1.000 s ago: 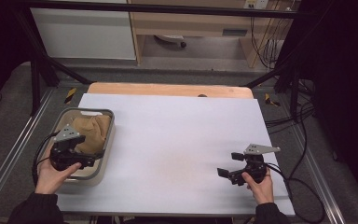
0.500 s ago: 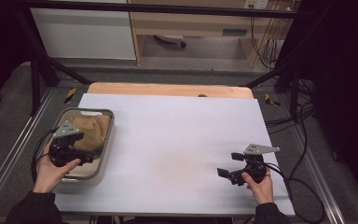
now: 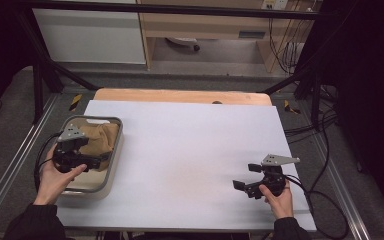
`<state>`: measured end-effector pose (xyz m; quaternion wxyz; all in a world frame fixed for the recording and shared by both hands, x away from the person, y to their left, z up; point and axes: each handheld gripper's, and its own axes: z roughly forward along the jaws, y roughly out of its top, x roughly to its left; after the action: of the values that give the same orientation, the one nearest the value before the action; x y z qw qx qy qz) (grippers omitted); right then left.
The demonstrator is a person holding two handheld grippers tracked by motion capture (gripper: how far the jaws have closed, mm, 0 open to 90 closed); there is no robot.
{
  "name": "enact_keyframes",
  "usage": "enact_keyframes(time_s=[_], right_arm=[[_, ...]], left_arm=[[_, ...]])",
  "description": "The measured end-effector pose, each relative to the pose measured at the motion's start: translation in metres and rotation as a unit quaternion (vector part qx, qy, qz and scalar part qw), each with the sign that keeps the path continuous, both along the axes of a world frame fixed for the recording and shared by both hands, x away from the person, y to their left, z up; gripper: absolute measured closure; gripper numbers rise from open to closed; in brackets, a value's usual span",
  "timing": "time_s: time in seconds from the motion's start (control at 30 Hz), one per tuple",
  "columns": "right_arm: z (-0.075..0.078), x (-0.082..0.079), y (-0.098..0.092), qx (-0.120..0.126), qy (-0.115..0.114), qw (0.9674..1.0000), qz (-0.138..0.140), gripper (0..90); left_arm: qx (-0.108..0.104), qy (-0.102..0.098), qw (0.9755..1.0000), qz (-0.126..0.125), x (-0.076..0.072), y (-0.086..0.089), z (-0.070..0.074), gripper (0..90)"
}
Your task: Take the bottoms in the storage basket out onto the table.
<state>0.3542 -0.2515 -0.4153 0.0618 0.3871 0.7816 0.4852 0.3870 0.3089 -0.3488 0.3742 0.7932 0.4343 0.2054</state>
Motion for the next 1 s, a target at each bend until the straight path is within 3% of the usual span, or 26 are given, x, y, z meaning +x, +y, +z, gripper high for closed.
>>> enact_keyframes(time_s=[0.47,1.0], right_arm=[[0.000,0.000,0.000,-0.002,0.001,1.0000,0.000,0.7],[-0.001,0.001,0.001,-0.004,0.000,1.0000,0.000,0.7]], left_arm=[[0.006,-0.001,0.9998,0.020,0.019,0.007,0.001,4.9],[0.025,0.014,0.9982,0.052,0.041,0.015,-0.015,5.1]])
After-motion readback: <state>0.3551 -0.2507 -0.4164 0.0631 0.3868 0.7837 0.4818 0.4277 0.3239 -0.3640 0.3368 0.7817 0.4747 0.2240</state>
